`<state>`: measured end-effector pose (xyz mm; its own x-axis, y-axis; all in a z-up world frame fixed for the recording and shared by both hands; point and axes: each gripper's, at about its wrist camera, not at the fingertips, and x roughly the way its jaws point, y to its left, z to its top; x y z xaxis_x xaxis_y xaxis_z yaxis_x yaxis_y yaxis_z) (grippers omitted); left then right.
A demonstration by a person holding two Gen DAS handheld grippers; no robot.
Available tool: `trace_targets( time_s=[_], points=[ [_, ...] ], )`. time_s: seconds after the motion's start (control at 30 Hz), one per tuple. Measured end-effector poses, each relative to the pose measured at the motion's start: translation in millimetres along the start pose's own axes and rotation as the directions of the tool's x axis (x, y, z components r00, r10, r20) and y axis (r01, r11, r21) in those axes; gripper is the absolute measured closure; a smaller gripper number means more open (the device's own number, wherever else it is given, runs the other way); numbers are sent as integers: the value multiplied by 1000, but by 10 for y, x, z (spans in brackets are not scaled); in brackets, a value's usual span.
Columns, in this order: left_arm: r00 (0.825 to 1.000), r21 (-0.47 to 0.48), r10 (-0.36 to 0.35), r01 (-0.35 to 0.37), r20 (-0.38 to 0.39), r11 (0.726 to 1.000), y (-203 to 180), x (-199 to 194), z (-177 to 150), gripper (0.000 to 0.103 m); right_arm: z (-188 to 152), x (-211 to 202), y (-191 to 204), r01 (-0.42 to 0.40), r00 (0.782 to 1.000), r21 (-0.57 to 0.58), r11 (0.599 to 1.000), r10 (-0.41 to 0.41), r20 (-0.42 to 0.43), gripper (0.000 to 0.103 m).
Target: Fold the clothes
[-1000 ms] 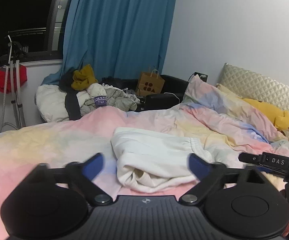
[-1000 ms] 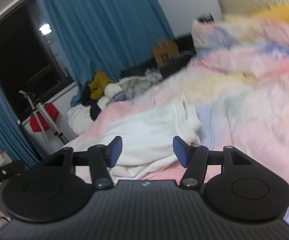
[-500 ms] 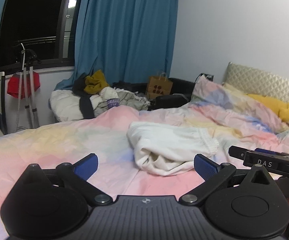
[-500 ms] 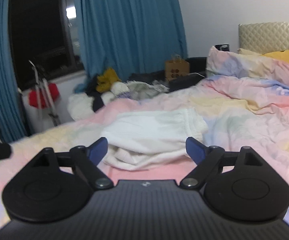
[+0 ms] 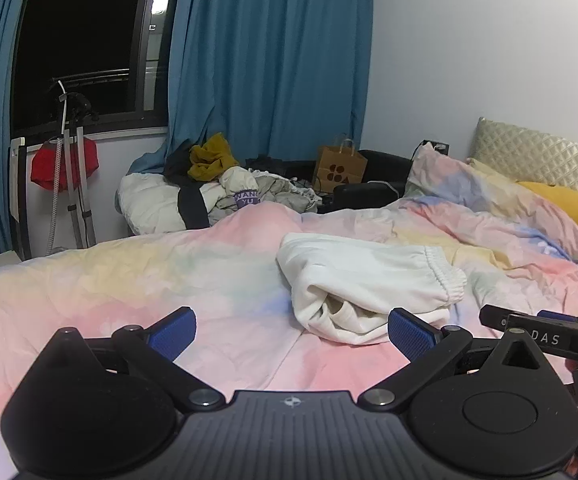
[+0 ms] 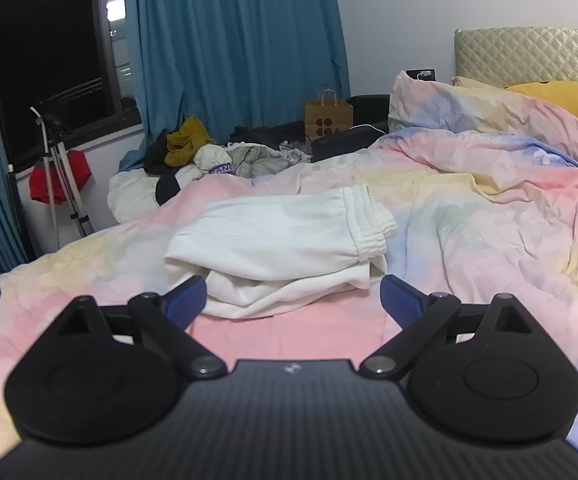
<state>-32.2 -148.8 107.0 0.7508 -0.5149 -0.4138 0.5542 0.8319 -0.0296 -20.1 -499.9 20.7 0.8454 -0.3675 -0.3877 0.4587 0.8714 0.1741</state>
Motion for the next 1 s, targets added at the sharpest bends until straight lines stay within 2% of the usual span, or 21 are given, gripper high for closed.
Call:
trace_targets(
  time_s=[0.2, 1.0],
  points=[
    [1000, 17, 15, -14, -16, 1000, -43, 69, -18, 0, -22, 0, 46, 7, 1000, -33, 999, -7, -3, 8],
    [999, 28, 33, -32, -21, 999, -91, 67, -37, 0, -32, 19, 72, 32, 999, -46, 998, -33, -4, 8]
  ],
)
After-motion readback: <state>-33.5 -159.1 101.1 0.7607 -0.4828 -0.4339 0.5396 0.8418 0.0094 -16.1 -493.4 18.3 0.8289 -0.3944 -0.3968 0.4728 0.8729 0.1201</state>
